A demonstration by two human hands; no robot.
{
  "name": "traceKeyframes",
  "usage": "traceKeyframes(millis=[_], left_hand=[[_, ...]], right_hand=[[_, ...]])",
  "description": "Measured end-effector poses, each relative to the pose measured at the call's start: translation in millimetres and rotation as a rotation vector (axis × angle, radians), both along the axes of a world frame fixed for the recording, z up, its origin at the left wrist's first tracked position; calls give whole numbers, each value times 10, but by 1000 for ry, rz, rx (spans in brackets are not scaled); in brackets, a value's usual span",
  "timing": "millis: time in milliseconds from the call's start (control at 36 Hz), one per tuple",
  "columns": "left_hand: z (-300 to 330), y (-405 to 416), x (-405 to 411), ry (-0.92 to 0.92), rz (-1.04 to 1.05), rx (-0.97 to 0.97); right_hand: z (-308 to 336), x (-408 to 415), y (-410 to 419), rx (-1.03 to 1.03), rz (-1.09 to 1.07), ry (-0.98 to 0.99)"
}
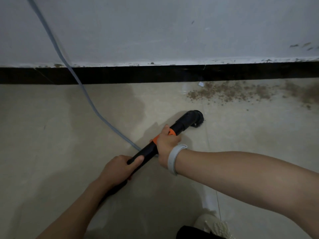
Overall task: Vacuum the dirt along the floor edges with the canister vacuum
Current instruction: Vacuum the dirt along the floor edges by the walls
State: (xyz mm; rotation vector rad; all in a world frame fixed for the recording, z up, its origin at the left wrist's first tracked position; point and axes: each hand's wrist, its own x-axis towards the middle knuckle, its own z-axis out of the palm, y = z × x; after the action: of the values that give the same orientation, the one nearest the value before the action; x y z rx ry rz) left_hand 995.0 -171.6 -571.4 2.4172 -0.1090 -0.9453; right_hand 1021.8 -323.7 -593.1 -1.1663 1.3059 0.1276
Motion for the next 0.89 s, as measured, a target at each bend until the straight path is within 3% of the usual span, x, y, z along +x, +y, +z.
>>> traceKeyframes(millis=[222, 361, 583, 750, 889], left_hand=[[7, -54, 16, -12, -44, 3], [9, -189, 82, -110, 24, 31], [10, -158, 238, -221, 152, 98], [-20, -247, 364, -255, 262, 176], [-31, -325, 358, -302, 193, 182]], right_hand=[[-7, -52, -90, 43, -53, 22], [-4, 170, -152, 2, 37, -65], [218, 541, -124, 216, 139, -151], [384, 759, -138, 245, 198, -195], [305, 721, -244, 266, 119, -224]])
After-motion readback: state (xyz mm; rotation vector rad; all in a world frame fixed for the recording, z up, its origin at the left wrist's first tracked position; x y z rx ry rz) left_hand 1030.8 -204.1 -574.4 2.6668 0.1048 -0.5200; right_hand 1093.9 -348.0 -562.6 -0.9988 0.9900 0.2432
